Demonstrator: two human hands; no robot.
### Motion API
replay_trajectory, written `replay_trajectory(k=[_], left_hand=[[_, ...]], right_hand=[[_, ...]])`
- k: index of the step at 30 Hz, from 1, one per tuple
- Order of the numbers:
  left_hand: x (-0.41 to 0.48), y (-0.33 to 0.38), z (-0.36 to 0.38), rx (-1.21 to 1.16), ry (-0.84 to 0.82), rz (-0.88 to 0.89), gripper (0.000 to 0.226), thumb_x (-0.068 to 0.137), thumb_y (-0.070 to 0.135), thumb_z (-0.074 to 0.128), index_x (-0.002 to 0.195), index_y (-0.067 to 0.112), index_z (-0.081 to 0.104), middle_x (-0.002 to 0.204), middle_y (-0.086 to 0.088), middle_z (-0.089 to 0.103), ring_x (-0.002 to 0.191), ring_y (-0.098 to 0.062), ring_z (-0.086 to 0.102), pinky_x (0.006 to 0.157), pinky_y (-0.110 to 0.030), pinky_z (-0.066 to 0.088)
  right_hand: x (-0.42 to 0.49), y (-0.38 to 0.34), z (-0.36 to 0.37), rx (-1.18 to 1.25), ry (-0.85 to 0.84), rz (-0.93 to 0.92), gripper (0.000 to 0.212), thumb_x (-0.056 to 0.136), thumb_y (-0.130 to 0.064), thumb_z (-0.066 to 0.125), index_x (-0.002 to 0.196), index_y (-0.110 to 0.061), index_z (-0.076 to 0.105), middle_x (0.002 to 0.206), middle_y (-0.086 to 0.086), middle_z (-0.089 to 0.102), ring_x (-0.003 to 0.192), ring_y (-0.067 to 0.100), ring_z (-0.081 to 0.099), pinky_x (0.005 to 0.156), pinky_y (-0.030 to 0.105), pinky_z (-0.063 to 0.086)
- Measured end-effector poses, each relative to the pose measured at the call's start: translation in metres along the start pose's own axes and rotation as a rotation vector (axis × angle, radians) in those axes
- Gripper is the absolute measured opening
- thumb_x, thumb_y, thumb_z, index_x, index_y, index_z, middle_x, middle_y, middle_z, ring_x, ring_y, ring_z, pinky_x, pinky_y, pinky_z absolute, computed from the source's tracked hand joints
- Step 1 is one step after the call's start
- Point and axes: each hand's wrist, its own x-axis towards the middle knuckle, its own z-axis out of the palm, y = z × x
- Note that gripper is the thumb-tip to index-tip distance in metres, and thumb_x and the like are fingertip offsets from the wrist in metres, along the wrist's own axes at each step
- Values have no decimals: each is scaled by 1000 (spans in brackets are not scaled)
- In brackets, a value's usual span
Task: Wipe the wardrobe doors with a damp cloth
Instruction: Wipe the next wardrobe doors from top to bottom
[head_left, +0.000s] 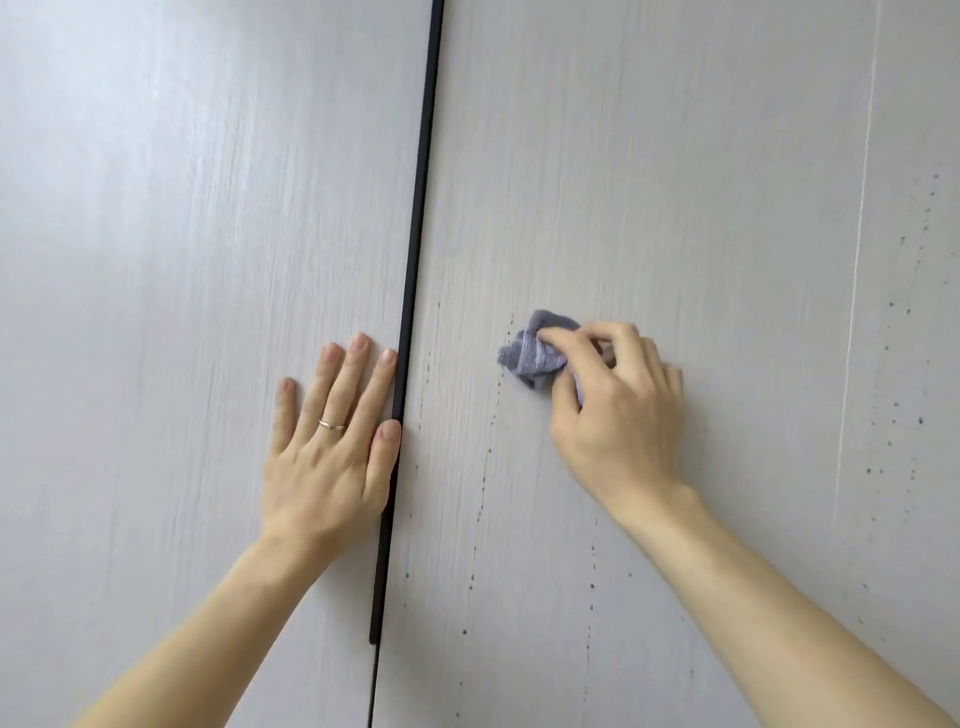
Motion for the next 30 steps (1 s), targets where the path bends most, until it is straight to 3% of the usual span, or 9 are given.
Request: replay_trajectory(k=[5, 11, 15, 18, 22, 24, 30], left_hand=[[-2, 1, 5, 6, 44, -9, 58, 104, 39, 22, 161, 29, 18, 169, 8, 10, 156, -15, 5, 126, -43, -1], [-1, -1, 7, 10, 87, 8, 56, 104, 37, 24, 160, 26, 26, 168, 5, 18, 156, -17, 12, 125, -48, 8], [-1, -4, 6, 9, 111, 16, 56, 104, 37, 25, 159, 26, 27, 168, 4, 20, 155, -17, 13, 125, -48, 10], [-3, -4, 7, -1, 122, 28, 56, 104, 37, 27, 159, 25, 29, 167, 3, 21, 155, -18, 15, 125, -49, 12], [-2, -6, 8, -5, 138, 27, 56, 103, 38, 29, 158, 26, 30, 167, 4, 22, 155, -18, 16, 125, -49, 14], [-2, -7, 9, -5, 150, 28, 56, 103, 37, 31, 158, 26, 31, 166, 4, 23, 155, -18, 17, 125, -49, 15], [-3, -9, 10, -4, 187, 44, 54, 105, 35, 29, 158, 26, 31, 166, 3, 24, 154, -18, 19, 124, -49, 17]], right_hand=[[86, -4, 20, 35, 30, 250, 38, 90, -14, 52, 119, -34, 66, 118, -3, 54, 108, 25, 53, 82, 36, 35], [3, -23, 24, 62, -12, -123, 37, 80, -6, 65, 110, -26, 74, 101, -1, 60, 85, 25, 59, 68, 34, 37], [-35, -27, 17, 19, -82, -285, 39, 76, -6, 65, 109, -25, 75, 97, 0, 64, 80, 26, 62, 65, 37, 38], [9, -31, 21, -13, -68, -252, 37, 78, -8, 64, 110, -26, 73, 100, 0, 62, 85, 27, 61, 67, 36, 38], [68, -49, 39, 14, -7, 18, 36, 83, -9, 60, 113, -26, 70, 109, 4, 58, 95, 29, 59, 75, 34, 33], [69, -59, 46, 24, 5, 55, 36, 82, -9, 58, 112, -26, 70, 110, 4, 57, 95, 29, 59, 76, 34, 32], [-6, -67, 34, 12, -106, -257, 36, 76, -9, 63, 107, -24, 73, 103, 0, 62, 87, 23, 60, 70, 36, 37]])
